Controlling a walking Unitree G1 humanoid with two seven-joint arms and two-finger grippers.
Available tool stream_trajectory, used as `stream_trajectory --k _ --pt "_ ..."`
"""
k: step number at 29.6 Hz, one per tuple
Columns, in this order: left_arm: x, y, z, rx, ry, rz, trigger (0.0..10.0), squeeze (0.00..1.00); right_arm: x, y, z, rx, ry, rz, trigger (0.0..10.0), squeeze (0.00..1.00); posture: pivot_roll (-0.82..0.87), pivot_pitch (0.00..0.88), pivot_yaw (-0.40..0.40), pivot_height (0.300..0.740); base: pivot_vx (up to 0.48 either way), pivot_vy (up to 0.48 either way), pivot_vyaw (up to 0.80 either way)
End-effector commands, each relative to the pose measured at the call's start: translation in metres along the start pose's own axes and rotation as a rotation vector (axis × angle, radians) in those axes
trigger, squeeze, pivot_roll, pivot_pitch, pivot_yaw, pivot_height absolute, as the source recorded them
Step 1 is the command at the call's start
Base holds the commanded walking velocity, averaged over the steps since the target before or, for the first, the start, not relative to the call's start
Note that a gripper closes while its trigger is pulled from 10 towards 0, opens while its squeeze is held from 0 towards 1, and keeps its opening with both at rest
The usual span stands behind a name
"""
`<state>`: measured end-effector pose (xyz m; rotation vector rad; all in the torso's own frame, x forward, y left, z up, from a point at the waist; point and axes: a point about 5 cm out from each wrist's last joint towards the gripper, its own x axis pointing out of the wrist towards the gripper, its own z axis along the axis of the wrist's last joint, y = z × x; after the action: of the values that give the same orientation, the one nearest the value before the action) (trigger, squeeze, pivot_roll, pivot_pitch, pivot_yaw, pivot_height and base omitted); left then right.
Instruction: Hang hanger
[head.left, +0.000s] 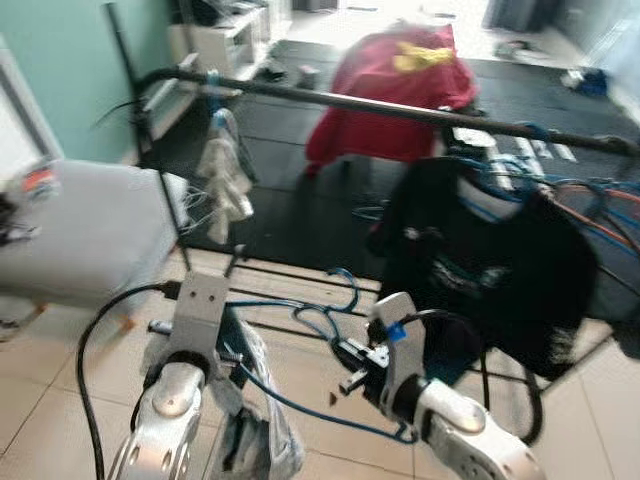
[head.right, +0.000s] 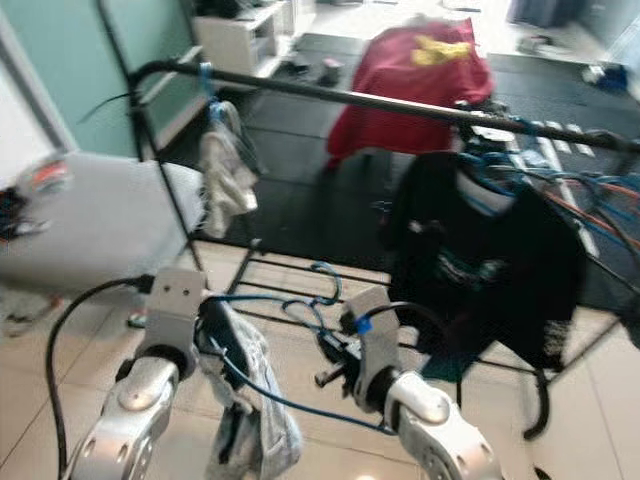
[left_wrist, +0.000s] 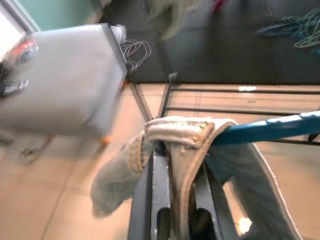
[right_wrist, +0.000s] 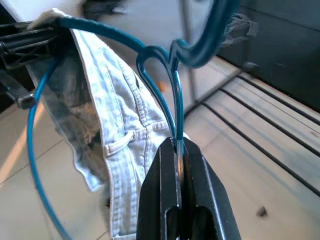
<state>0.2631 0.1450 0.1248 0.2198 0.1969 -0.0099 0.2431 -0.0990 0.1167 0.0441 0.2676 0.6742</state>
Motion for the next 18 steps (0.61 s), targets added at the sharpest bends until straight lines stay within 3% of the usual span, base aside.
stream_trajectory --k 1,6,9,18 --pt "-0.004 -0.031 0.018 -0.04 -0.067 -0.157 10.0 0.0 0.004 0.011 0.004 0.004 -0.04 0.052 10.0 0.0 -0.03 0.122 -0.035 0.74 0.0 0.0 0.79" --pt "-0.002 -0.038 0.026 -0.064 -0.108 -0.215 10.0 0.0 0.003 0.017 0.009 0.016 -0.076 0.12 10.0 0.0 -0.03 0.115 -0.037 0.74 0.0 0.0 0.78" --pt "-0.001 -0.049 0.037 -0.103 -0.169 -0.329 10.0 0.0 -0.001 0.029 0.013 0.018 -0.097 0.263 10.0 0.0 -0.03 0.111 -0.041 0.74 0.0 0.0 0.78" --pt "-0.004 -0.062 0.036 -0.065 -0.18 -0.375 10.0 0.0 -0.002 0.031 0.013 0.023 -0.108 0.312 10.0 0.0 -0.03 0.113 -0.043 0.74 0.0 0.0 0.77"
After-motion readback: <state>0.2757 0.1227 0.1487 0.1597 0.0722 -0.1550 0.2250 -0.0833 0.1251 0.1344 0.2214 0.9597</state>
